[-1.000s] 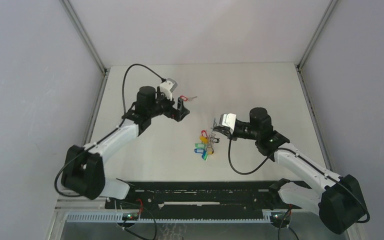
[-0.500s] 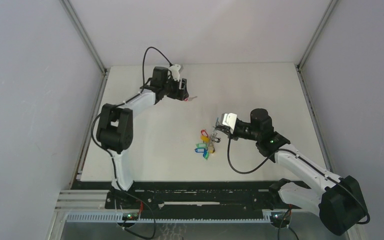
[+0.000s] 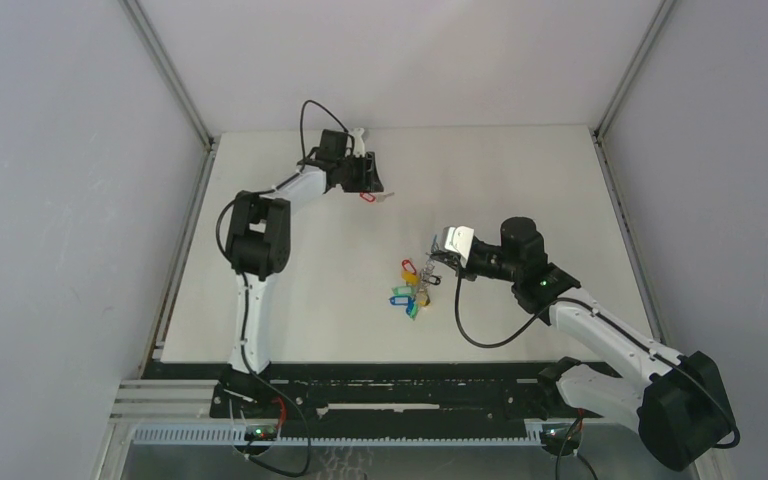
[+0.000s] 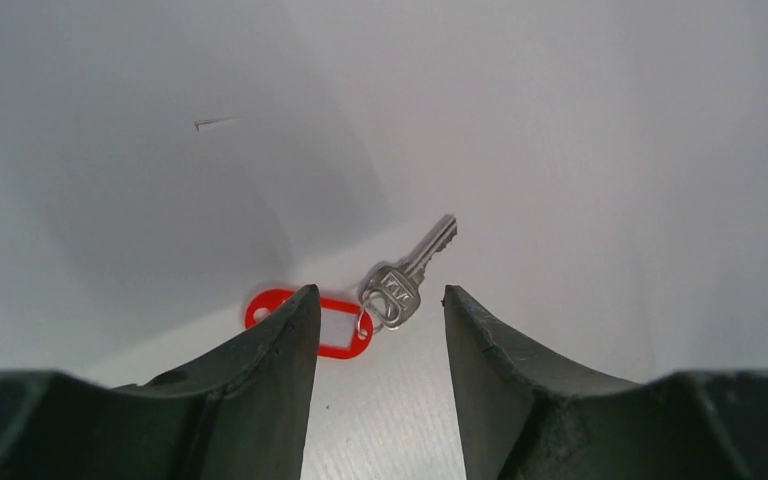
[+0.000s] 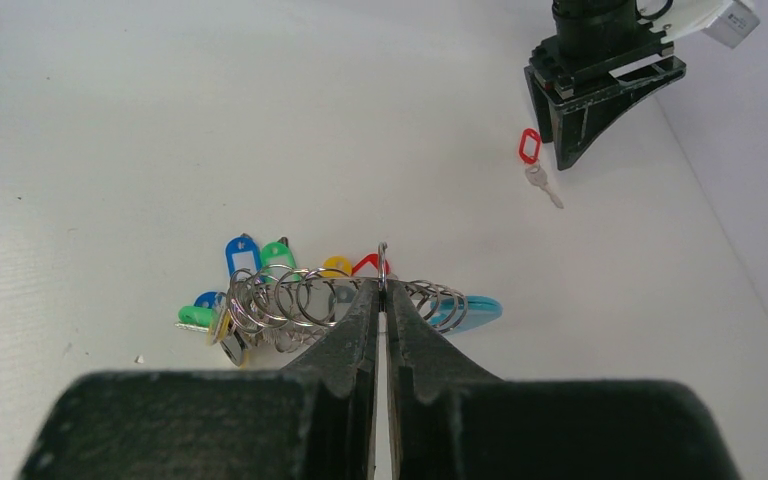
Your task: Put the keys on the keyring
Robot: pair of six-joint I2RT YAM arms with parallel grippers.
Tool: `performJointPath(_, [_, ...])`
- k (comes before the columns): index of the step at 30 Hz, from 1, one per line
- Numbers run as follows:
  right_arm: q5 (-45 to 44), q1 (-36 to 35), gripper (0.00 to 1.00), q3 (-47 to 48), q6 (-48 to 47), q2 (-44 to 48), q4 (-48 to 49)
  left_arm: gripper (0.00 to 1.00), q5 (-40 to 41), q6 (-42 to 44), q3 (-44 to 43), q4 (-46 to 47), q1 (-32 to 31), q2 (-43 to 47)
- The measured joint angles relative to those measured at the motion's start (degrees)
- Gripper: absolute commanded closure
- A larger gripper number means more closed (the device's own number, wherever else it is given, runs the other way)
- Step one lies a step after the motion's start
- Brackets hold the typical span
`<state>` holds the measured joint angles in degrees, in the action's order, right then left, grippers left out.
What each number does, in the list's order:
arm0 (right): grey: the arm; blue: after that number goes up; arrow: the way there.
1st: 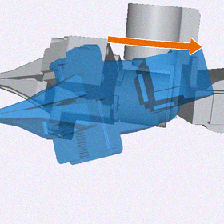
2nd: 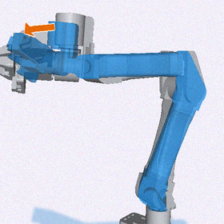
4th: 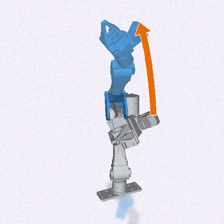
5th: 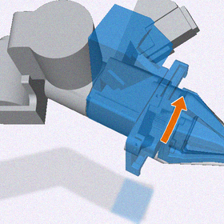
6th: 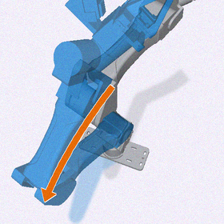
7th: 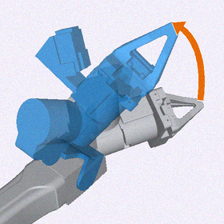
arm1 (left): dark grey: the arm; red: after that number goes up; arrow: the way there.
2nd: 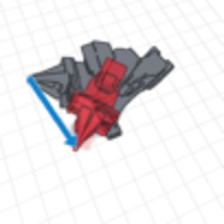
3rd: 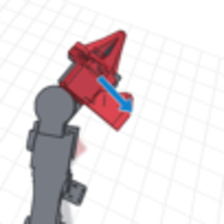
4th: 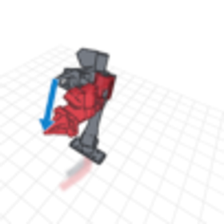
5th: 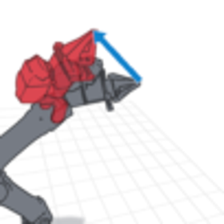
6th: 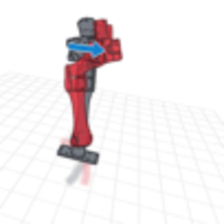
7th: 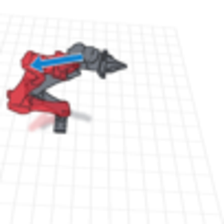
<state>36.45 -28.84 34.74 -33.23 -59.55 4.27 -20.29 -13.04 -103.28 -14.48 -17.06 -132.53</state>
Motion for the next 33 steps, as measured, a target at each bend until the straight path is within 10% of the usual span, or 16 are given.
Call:
performJointPath(11, [0.1,0.0,1.00,0.0,0.0,0.0,0.0,0.72,-5.1,-10.4,1.5,0.7,0.8,-2.1])
performJointPath(21, [0.1,-0.2,1.00,0.0,0.0,0.4,-0.3,0.84,-6.1,-17.4,32.0,11.6,-1.3,15.3])
performJointPath(26, [0.0,-0.9,1.00,0.0,0.0,1.3,-0.5,0.80,-4.0,-22.6,46.4,17.2,-4.4,24.5])
performJointPath(33, [-0.3,-1.8,1.00,0.0,-0.1,1.7,-1.1,0.49,-0.1,-29.9,59.5,23.3,-6.6,34.5])
